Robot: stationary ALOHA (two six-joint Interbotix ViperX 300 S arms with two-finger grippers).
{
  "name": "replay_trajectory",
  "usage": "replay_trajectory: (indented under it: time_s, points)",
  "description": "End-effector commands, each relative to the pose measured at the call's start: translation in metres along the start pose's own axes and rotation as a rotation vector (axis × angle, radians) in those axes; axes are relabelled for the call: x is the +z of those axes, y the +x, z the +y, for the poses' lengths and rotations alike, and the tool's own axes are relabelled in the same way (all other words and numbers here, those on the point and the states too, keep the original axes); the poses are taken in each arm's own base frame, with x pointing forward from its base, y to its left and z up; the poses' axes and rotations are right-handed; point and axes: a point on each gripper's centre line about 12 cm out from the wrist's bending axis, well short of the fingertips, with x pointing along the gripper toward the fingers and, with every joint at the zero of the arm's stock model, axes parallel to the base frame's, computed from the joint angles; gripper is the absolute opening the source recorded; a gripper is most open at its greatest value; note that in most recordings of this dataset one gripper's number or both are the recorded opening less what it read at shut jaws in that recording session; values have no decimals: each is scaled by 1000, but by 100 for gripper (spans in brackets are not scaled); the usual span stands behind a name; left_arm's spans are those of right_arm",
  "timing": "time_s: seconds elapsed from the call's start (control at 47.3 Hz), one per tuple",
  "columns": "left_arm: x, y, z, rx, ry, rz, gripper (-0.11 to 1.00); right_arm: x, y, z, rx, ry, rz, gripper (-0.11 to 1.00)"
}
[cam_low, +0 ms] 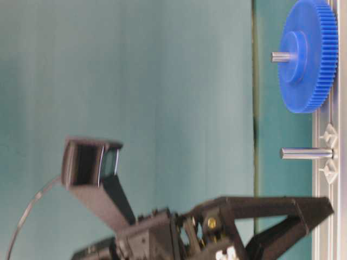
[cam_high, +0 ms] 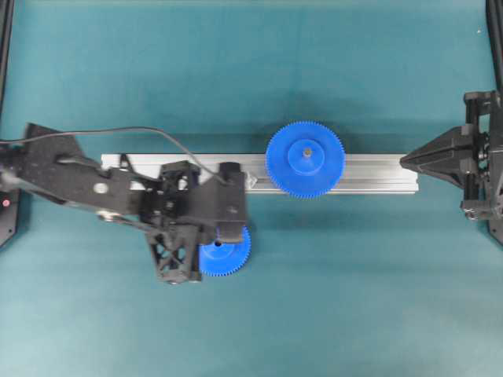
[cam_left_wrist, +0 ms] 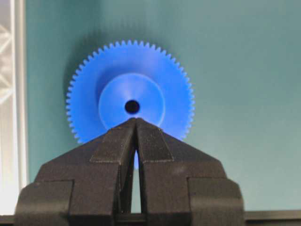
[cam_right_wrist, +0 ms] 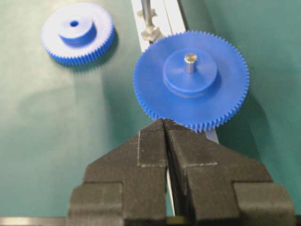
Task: Find the location of the shaft and insert the small gear.
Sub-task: 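Lower the open left gripper over the small blue gear's hub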
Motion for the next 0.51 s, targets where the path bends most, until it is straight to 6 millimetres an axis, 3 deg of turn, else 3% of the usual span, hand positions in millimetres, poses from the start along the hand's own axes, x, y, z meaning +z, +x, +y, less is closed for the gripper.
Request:
replay_trajectory:
  time_s: [0.0,0.486]
  points:
    - [13,-6,-3,2,14,4,3,4,0,0,-3,11,-11,4]
    - [17,17,-4,14,127,137,3,0,0,-1,-4,10,-10,4]
